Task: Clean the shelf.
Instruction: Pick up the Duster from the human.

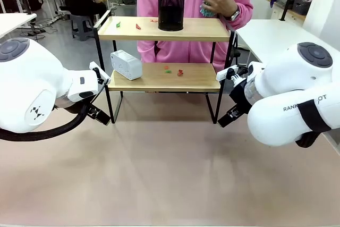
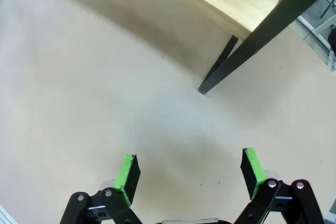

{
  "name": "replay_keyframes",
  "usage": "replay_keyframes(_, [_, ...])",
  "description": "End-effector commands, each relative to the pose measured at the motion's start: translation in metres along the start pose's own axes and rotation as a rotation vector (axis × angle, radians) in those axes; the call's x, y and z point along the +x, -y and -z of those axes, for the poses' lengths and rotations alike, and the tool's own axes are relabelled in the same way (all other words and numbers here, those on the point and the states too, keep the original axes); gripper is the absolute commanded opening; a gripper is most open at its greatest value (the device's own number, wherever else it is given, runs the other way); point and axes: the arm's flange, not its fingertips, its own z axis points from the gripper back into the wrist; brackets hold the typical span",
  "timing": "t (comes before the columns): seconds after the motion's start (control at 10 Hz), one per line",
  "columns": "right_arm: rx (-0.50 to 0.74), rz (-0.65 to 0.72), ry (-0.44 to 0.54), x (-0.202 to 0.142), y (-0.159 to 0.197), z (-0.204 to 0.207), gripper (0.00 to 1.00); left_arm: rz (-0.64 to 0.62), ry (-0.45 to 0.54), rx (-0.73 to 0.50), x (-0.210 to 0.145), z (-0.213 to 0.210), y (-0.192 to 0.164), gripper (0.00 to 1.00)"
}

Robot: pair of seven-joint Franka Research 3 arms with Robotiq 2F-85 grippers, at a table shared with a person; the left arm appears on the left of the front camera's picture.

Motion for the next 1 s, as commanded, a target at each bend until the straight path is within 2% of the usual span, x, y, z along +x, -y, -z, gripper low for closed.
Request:
replay_keyframes(0.0, [0.000,0.001,0.000,0.000,0.000,0.000,1.00,0.000,0.000,0.000,0.000,0.000,0.000,1.00])
replay_keyframes(0.2, [0.000,0.000,0.000,0.000,0.000,0.000,1.00,0.000,0.000,0.000,0.000,0.000,0.000,1.00])
replay_keyframes(0.3, [0.030,-0.018,-0.078,-0.006,0.002,-0.020,1.00,0.116,-0.064,-0.205,-0.001,-0.022,0.009,1.00])
replay_keyframes(0.4, [0.162,-0.078,-0.201,-0.023,0.013,-0.048,1.00,0.201,-0.103,-0.376,-0.011,-0.051,0.014,1.00])
replay_keyframes(0.5, [0.210,0.002,-0.199,-0.043,0.033,-0.085,1.00,0.248,-0.090,-0.513,-0.027,-0.084,0.010,1.00])
replay_keyframes(0.6, [0.382,0.194,-0.018,-0.063,0.061,-0.129,1.00,0.223,0.019,-0.665,-0.043,-0.119,-0.004,1.00])
replay_keyframes(0.7, [0.592,0.434,0.149,-0.088,0.092,-0.175,1.00,0.111,0.187,-0.707,-0.060,-0.155,-0.026,1.00])
replay_keyframes(0.8, [0.721,0.695,0.351,-0.124,0.129,-0.211,1.00,-0.058,0.391,-0.654,-0.085,-0.193,-0.058,1.00])
replay_keyframes(0.9, [0.801,0.892,0.525,-0.159,0.158,-0.229,1.00,-0.233,0.578,-0.641,-0.111,-0.216,-0.089,1.00])
